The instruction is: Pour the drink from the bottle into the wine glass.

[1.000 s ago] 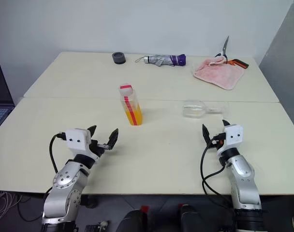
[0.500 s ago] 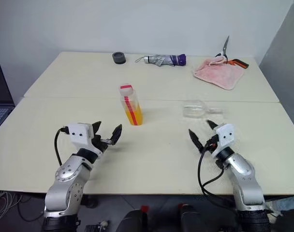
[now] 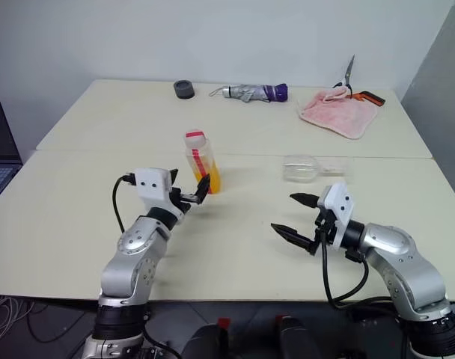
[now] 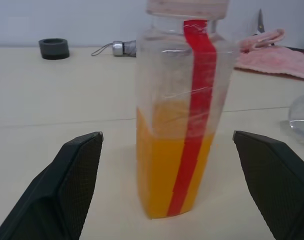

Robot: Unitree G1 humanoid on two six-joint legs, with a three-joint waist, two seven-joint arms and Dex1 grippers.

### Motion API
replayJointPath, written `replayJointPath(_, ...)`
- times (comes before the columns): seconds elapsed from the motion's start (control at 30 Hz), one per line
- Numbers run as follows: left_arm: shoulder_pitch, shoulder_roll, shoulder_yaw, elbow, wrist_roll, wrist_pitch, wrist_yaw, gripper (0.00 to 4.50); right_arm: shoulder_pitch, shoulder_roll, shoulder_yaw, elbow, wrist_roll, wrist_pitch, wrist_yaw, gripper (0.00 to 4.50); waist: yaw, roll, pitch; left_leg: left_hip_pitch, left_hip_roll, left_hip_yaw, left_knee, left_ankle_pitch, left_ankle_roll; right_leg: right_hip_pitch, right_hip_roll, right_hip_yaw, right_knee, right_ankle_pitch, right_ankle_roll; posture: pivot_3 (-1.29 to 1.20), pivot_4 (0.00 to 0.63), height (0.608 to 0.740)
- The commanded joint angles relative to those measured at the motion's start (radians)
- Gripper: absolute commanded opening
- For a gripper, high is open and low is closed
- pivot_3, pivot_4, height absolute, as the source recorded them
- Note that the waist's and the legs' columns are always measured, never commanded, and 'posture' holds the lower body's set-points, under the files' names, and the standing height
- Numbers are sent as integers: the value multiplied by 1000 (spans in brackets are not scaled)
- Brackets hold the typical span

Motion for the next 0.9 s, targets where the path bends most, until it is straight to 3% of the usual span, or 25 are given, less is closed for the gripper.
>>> replayJointPath(0.03, -39, -13, -10, 7, 24, -28, 12, 4459, -7, 1, -9, 6, -16, -47, 15, 4500, 0, 0, 0, 0, 0, 0, 0, 0, 0, 0, 0, 0, 0, 0, 0, 0, 150, 740)
replayJointPath(0.37, -116, -59, -5, 93, 72, -89, 66, 4459, -15, -4, -16, 40, -22, -80, 38, 4500, 1, 0, 0, 0, 0, 0, 0, 0, 0, 0, 0, 0, 0, 0, 0, 0, 150, 740)
replayJointPath(0.9, -231, -100, -11, 204, 111, -116, 109, 4459, -145, 17, -22, 29, 75, 29, 40, 4500, 1, 0, 0, 0, -1, 0, 0, 0, 0, 0, 0, 0, 0, 0, 0, 0, 150, 740)
